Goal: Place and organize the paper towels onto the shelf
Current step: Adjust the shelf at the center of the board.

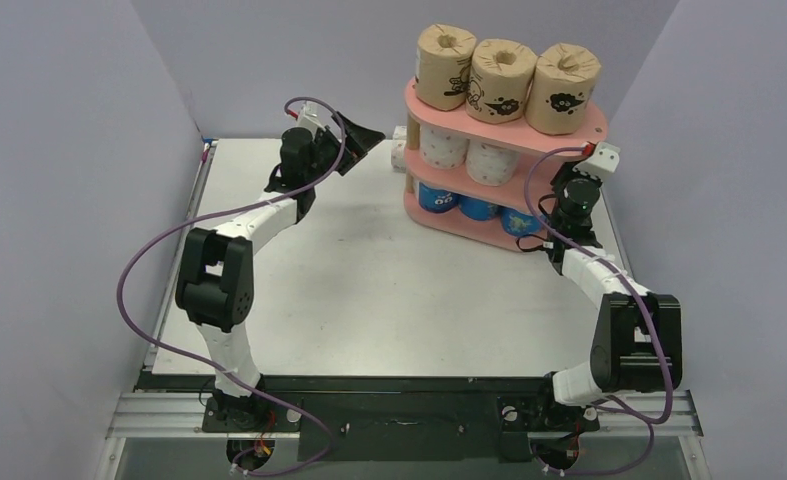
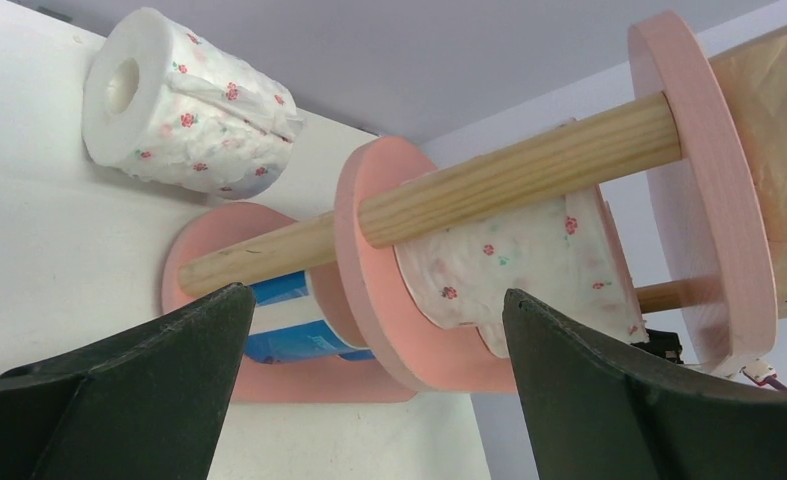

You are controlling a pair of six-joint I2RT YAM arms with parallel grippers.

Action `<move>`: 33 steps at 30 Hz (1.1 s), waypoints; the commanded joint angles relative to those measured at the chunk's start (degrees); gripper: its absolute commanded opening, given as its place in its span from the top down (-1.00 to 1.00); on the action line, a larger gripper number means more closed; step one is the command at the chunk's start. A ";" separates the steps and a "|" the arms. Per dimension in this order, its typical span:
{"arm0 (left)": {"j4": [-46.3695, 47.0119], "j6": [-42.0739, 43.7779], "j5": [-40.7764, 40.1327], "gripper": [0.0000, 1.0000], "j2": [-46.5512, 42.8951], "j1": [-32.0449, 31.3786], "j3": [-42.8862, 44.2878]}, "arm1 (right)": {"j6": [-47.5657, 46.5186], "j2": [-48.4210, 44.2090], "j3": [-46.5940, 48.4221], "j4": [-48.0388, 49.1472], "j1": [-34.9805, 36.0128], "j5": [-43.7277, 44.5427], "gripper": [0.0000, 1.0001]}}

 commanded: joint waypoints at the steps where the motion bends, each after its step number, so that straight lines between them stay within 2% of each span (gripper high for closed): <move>1: 3.32 -0.07 0.95 -0.90 0.95 -0.08 3.74 | 0.00 -5.08 -0.38 0.83 -5.19 8.29 1.00; 18: 1.48 1.57 0.60 -0.92 5.79 2.55 6.14 | 2.09 -7.02 -0.95 -3.14 -8.19 9.45 1.00; 22: 1.88 1.05 0.49 -0.99 5.74 2.56 5.70 | 3.71 -8.57 -1.10 -5.80 -8.14 8.07 1.00; 23: 1.95 0.98 0.42 -0.96 5.58 2.56 5.57 | 4.03 -9.00 -1.12 -6.48 -8.16 7.69 0.97; 25: 2.10 0.92 0.46 -0.93 5.20 2.56 5.27 | 5.08 -10.52 -1.48 -8.11 -8.06 6.44 0.74; 27: 2.14 0.84 0.42 -0.93 4.81 2.61 4.81 | 6.02 -12.47 -2.32 -9.06 -7.60 6.00 0.42; 29: 2.14 0.71 0.29 -0.93 4.28 2.83 4.19 | 6.55 -14.23 -2.99 -9.84 -7.25 5.15 0.21; 32: 2.52 0.34 0.35 -0.93 3.56 3.18 2.92 | 6.66 -16.88 -3.85 -12.04 -6.48 5.43 0.04; 33: 2.49 0.32 0.42 -0.93 3.44 3.18 2.68 | 6.71 -17.91 -3.94 -12.62 -6.16 5.49 -0.10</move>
